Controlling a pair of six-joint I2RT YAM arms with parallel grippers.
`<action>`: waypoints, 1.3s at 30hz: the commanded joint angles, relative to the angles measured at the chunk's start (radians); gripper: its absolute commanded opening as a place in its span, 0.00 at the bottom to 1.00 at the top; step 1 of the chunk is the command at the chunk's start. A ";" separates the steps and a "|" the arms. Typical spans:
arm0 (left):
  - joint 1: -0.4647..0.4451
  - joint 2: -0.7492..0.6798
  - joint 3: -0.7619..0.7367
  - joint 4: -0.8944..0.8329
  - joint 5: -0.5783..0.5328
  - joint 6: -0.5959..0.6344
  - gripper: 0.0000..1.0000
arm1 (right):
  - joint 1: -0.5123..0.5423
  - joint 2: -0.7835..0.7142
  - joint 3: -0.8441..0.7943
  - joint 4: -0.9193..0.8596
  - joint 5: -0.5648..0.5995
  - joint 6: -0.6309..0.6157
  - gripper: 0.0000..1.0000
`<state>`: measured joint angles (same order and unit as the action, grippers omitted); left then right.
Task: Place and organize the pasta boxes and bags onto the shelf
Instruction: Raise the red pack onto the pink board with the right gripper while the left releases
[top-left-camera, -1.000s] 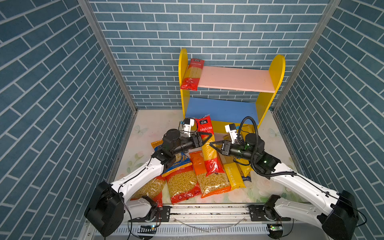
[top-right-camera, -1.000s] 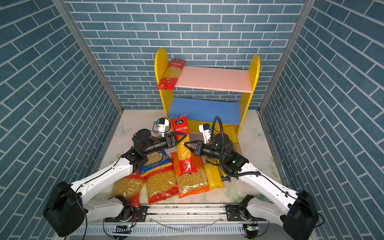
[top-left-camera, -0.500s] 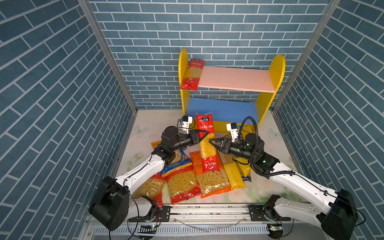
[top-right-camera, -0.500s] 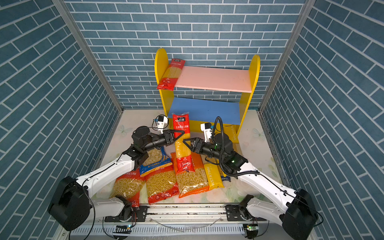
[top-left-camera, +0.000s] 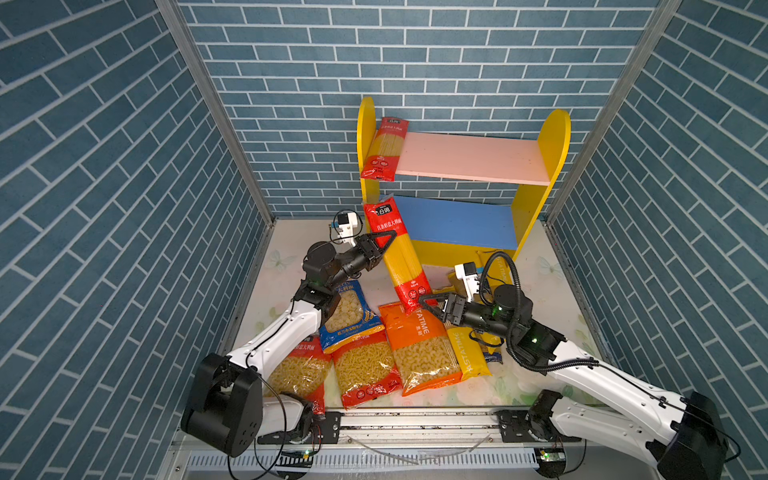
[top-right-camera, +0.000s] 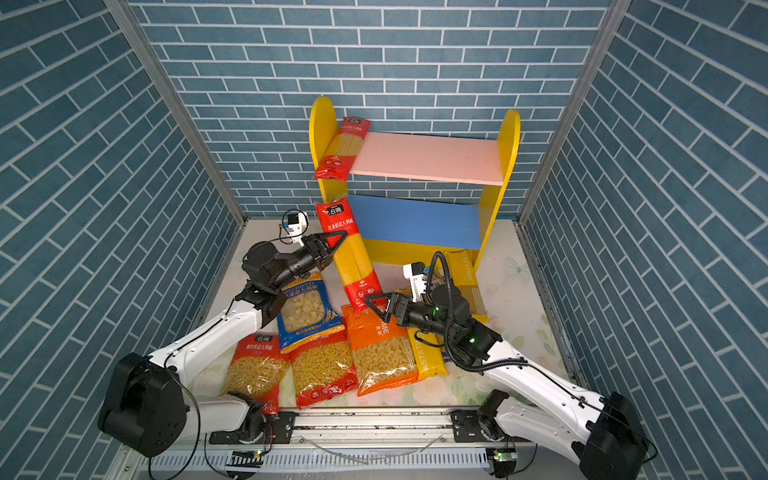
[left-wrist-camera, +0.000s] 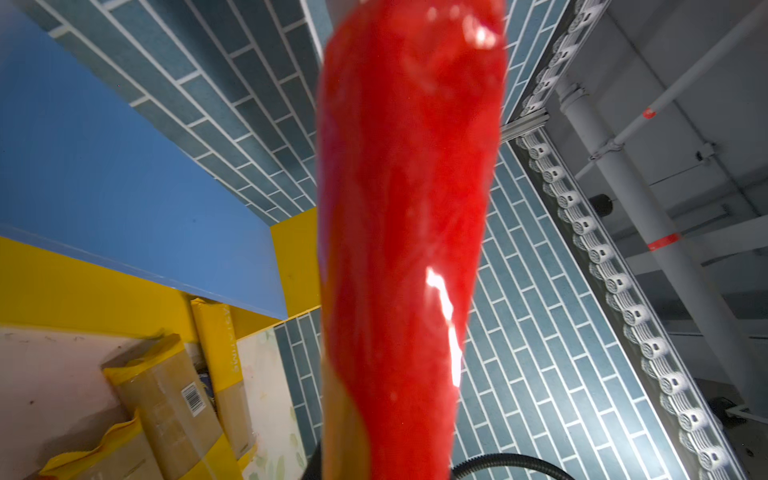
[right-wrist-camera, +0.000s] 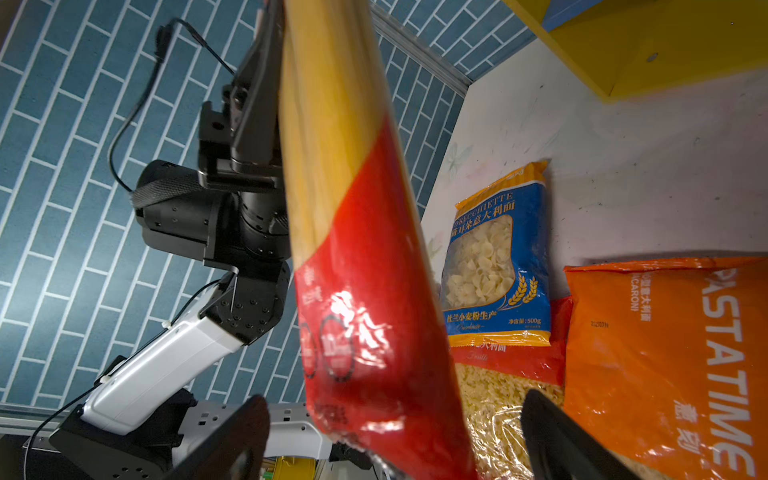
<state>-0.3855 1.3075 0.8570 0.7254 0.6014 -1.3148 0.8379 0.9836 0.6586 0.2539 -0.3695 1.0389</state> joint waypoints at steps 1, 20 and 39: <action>-0.006 -0.039 0.068 0.164 0.002 -0.052 0.17 | 0.005 0.009 -0.020 0.039 0.029 -0.009 0.95; -0.058 -0.032 0.083 0.154 -0.026 -0.057 0.29 | 0.005 0.121 0.015 0.525 -0.014 0.125 0.38; -0.055 -0.077 0.082 0.093 -0.011 -0.023 0.75 | -0.065 0.122 0.261 0.486 -0.069 0.020 0.08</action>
<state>-0.4374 1.2671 0.9276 0.7597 0.5709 -1.3579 0.8036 1.1191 0.7761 0.5770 -0.4316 1.1263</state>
